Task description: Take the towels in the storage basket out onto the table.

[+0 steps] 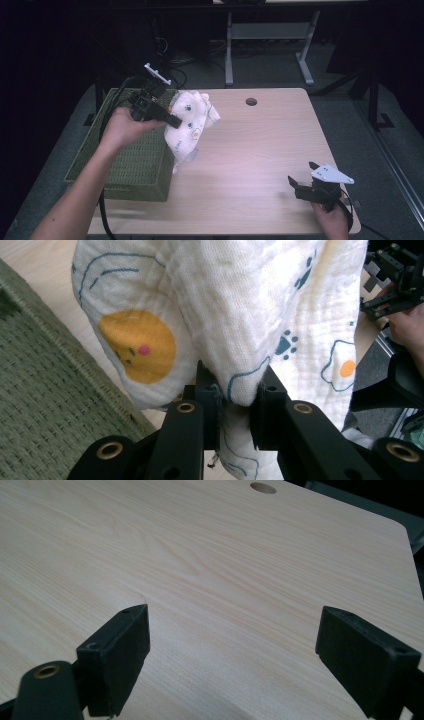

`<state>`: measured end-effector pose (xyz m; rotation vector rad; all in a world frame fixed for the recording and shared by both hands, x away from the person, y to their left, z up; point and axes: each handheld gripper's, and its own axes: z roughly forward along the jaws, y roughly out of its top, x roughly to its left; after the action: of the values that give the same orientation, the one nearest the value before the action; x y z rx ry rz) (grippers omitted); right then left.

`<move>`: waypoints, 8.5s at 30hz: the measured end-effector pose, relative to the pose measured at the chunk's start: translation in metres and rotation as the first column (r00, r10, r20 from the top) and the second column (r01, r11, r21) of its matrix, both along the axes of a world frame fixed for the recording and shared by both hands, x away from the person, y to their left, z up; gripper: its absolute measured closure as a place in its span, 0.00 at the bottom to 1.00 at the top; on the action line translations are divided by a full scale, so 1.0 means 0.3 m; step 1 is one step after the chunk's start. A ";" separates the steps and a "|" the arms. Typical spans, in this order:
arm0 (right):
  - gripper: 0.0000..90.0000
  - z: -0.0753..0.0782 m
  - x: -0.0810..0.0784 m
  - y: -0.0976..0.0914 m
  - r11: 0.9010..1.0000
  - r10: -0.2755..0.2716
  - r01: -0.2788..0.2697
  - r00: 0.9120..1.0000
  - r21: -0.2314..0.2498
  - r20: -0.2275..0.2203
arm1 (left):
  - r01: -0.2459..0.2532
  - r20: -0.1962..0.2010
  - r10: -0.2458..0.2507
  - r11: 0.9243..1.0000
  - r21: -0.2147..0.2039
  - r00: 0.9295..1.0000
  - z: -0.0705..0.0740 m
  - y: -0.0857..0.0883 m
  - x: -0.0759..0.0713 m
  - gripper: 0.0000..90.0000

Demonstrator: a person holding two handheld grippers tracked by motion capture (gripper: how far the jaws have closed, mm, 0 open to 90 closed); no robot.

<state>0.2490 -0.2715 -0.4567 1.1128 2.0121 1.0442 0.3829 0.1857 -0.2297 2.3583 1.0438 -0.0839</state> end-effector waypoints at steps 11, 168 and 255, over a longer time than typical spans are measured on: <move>0.15 -0.001 0.001 0.001 1.000 0.005 -0.005 1.000 -0.004 -0.002 | 0.016 -0.015 -0.016 1.000 0.010 1.000 -0.024 -0.071 0.028 0.86; 0.15 0.010 0.002 -0.013 1.000 0.004 -0.004 1.000 0.003 0.014 | -0.014 -0.034 0.021 0.984 0.179 0.999 -0.558 -0.615 0.154 0.49; 0.15 0.003 -0.005 0.002 1.000 -0.011 0.011 1.000 -0.015 0.000 | 0.071 0.129 -0.068 0.997 -0.020 0.989 -0.580 -0.355 -0.281 0.31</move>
<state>0.2476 -0.2708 -0.4558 1.1145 2.0087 1.0216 0.2984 0.0791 -0.4038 2.3449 0.8947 0.0283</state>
